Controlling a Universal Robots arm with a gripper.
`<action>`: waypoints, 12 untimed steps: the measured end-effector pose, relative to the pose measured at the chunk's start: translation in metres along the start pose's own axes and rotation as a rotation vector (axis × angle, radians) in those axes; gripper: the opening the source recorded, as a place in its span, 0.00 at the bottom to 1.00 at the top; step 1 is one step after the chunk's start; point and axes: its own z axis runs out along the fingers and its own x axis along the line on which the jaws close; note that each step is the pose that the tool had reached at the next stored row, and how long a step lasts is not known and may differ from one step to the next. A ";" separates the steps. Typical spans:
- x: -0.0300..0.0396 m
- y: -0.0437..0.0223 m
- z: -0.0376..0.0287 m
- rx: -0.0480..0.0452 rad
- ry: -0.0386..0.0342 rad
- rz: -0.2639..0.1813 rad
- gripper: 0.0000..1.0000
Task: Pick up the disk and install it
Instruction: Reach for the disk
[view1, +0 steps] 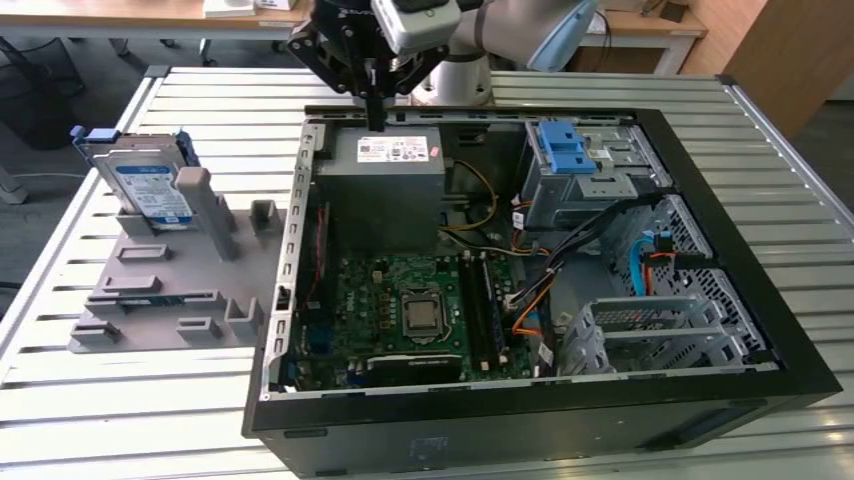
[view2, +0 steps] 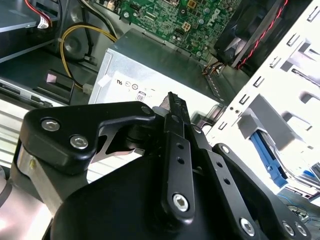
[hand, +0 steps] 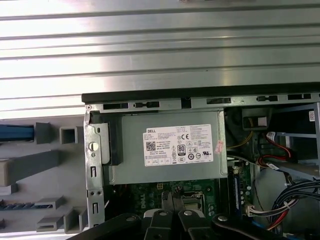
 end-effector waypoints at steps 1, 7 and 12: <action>0.0002 0.0000 0.0000 0.0001 0.0000 0.000 0.11; 0.0016 -0.0001 0.0001 0.0000 0.0000 0.000 0.11; 0.0029 -0.0002 0.0001 0.0000 0.0000 0.000 0.11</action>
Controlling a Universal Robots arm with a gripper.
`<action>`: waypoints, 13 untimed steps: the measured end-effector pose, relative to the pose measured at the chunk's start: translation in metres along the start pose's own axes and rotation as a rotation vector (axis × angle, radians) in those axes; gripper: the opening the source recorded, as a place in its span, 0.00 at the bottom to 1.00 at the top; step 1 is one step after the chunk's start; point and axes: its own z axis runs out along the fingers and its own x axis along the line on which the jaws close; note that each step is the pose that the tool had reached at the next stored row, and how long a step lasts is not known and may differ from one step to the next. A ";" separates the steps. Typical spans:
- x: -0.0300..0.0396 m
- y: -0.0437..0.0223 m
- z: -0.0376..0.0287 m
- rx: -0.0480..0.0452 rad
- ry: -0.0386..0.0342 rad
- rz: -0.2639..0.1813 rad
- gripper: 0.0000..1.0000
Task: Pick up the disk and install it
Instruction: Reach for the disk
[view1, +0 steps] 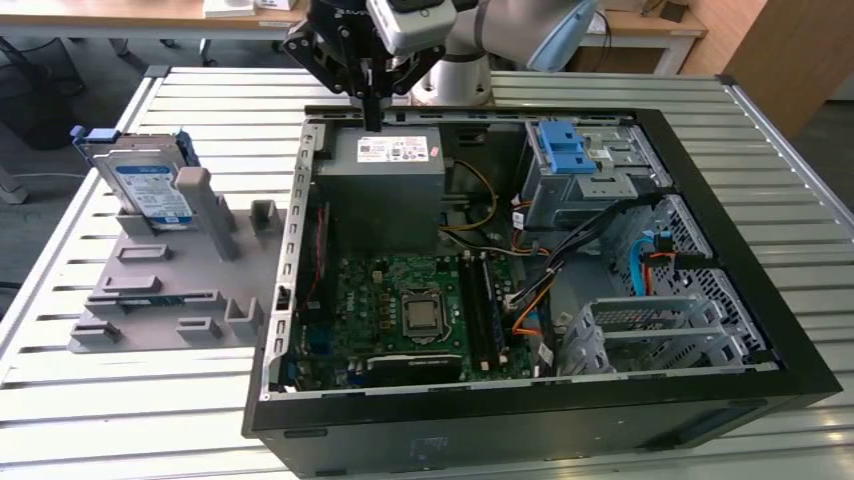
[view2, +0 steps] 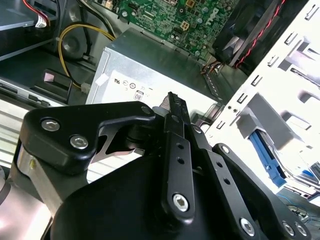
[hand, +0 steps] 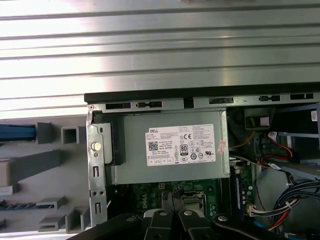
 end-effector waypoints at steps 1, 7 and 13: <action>0.0002 0.0000 0.0000 0.0000 -0.0001 0.000 0.11; 0.0017 -0.0001 0.0001 0.0000 0.0000 0.000 0.11; 0.0030 -0.0003 0.0002 0.0000 0.0000 0.000 0.11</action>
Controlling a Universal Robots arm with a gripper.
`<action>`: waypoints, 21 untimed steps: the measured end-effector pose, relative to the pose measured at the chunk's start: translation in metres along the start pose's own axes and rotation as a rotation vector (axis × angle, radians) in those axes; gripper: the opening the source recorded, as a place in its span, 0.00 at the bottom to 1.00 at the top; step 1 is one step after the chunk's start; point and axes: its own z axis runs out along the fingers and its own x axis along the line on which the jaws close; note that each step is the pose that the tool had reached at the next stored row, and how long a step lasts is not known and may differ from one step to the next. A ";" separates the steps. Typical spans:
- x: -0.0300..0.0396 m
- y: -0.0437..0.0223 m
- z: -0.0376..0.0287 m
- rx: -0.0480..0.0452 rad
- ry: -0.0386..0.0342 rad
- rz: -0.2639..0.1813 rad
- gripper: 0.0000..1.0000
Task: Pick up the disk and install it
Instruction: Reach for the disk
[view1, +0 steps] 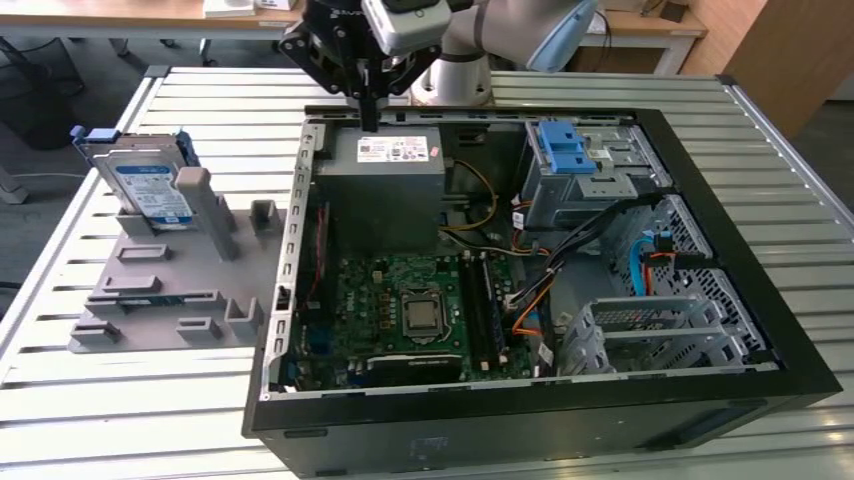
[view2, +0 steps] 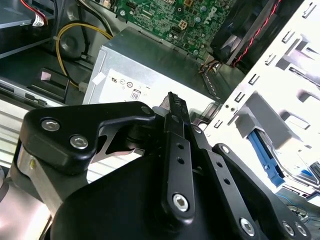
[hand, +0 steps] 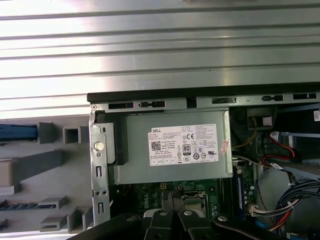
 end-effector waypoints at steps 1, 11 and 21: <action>0.0002 0.0000 0.0000 0.0000 0.0000 0.000 0.11; 0.0022 -0.0002 0.0003 0.0001 0.0002 0.000 0.11; 0.0043 -0.0004 0.0006 0.0000 0.0003 0.000 0.11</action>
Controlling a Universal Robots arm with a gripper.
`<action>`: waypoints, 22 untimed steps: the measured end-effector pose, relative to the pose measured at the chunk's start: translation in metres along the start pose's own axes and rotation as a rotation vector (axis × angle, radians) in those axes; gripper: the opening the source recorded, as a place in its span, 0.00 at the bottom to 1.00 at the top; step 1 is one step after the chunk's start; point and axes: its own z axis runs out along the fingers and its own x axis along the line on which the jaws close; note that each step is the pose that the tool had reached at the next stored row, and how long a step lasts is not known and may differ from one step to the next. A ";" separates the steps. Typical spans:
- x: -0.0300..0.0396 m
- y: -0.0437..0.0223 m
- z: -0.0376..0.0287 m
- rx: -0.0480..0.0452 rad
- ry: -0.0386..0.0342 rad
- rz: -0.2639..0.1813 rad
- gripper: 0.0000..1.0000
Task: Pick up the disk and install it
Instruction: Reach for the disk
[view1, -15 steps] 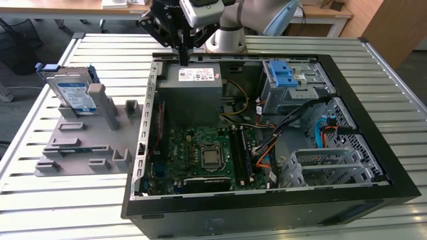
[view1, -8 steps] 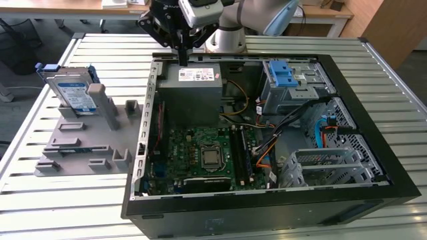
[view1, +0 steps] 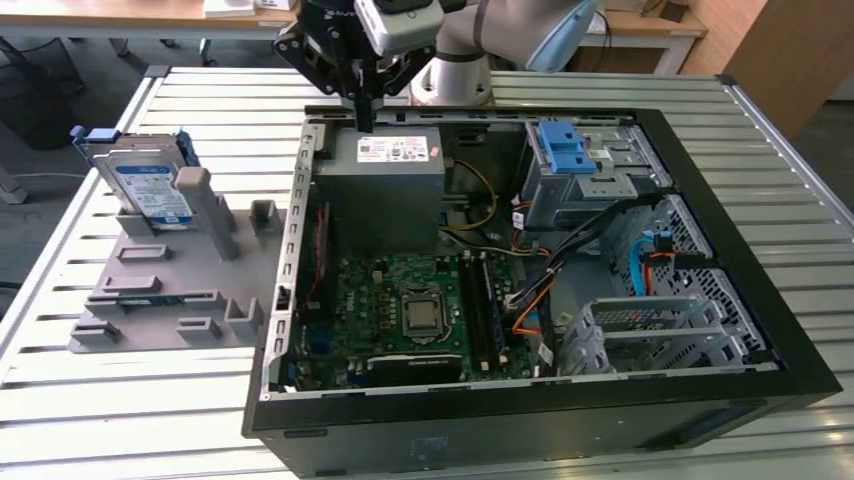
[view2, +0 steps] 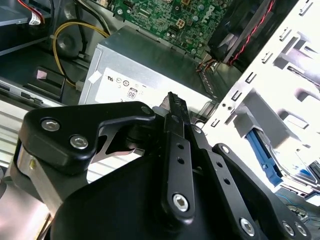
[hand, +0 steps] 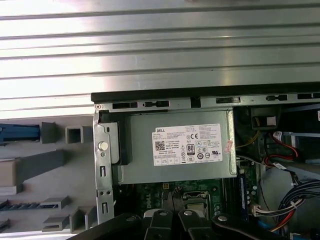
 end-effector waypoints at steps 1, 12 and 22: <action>0.0002 0.0000 0.0000 0.0000 0.0000 0.000 0.11; 0.0028 -0.0002 0.0003 0.0001 0.0002 0.000 0.11; 0.0051 -0.0004 0.0005 0.0000 0.0004 0.000 0.11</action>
